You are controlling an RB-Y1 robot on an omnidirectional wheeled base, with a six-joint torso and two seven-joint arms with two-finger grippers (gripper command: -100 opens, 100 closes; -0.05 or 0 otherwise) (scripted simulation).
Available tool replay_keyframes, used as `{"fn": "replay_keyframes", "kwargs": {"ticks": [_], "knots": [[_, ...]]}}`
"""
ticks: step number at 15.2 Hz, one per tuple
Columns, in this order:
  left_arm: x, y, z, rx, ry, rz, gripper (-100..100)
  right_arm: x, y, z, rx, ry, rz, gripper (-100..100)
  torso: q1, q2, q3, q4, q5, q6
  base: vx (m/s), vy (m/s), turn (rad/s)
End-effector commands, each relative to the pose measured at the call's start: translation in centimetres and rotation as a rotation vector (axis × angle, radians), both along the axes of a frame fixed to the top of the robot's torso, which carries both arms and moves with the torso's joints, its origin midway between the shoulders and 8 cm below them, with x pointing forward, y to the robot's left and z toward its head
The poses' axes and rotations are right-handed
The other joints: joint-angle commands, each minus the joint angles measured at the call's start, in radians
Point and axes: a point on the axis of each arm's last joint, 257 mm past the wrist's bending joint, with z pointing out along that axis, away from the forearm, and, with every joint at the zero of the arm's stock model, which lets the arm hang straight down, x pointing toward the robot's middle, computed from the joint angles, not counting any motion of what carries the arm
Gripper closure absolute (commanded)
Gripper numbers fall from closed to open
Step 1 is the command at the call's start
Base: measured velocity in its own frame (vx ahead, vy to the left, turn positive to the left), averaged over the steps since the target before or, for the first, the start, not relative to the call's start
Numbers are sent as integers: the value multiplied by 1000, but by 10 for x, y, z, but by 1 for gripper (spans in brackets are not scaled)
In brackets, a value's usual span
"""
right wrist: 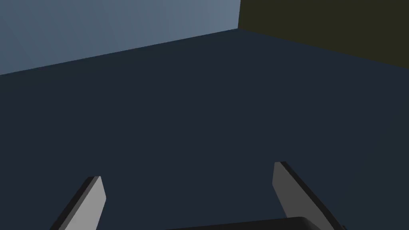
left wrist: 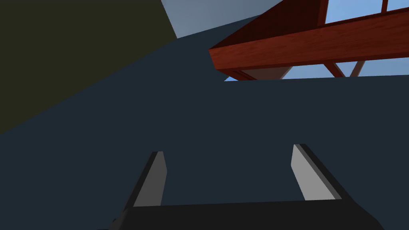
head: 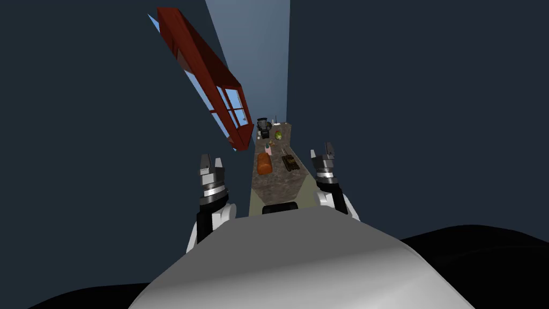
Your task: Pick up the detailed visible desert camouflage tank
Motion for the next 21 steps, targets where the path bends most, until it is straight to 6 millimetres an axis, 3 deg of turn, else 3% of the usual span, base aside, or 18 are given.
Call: {"fn": "replay_keyframes", "kwargs": {"ticks": [1, 4, 7, 9, 12, 13, 14, 15, 17, 18, 19, 20, 21], "knots": [[0, 0, 0, 0, 0, 0, 0, 0, 0, -8, -16, 22, 12, -100, 0, 0, 0, 0, 0, 0, -4, 0, 90], [0, 0, 0, 0, 0, 0, 0, -2, -5, -40, -41, 103, 41, -100, -1, 1, 1, 0, 0, -1, -19, -9, 226], [0, 0, 0, 0, 0, 0, 0, -4, -7, -56, -56, 143, 56, -100, -2, 2, 1, 0, 0, 0, -24, -14, 188], [0, 0, 0, 0, 0, 0, 0, -11, -17, -90, -60, 229, 75, -100, -2, 2, 1, 0, 0, 0, -27, -8, 313], [0, 0, 0, 0, 0, 0, 0, -19, -23, -113, -75, 293, 90, -100, -2, 3, 1, 1, 0, -1, -30, -13, 296], [0, 0, 0, 0, 0, 0, 0, -25, -30, -132, -70, 341, 98, -100, -2, 2, 1, 1, 0, 0, -28, -11, 311], [0, 0, 0, 0, 0, 0, 0, -27, -31, -135, -79, 352, 100, -100, -2, 2, 1, 0, 0, -1, -26, -11, 245], [0, 0, 0, 0, 0, 0, 0, -36, -39, -155, -65, 403, 102, -100, -2, 2, 1, 0, 0, 0, -29, -7, 310], [0, 0, 0, 0, 0, 0, 0, -38, -39, -158, -81, 416, 110, -100, -2, 2, 1, 0, 0, 0, -22, -7, 178], [0, 0, 0, 0, 0, 0, 0, -51, -50, -181, -76, 481, 114, -100, -2, 2, 1, 0, 0, 0, -16, 1, 265], [0, 0, 0, 0, 0, 0, 0, -51, -49, -181, -81, 483, 117, -100, -2, 2, 1, 0, 0, -1, -19, -4, 276], [0, 0, 0, 0, 0, 0, 0, -65, -60, -202, -67, 542, 117, -100, -2, 2, 1, 0, 0, 0, -22, -4, 398], [0, 0, 0, 0, 0, 0, 0, -67, -61, -204, -80, 554, 124, -100, -2, 2, 1, 0, 0, -1, -25, -10, 335]]}}
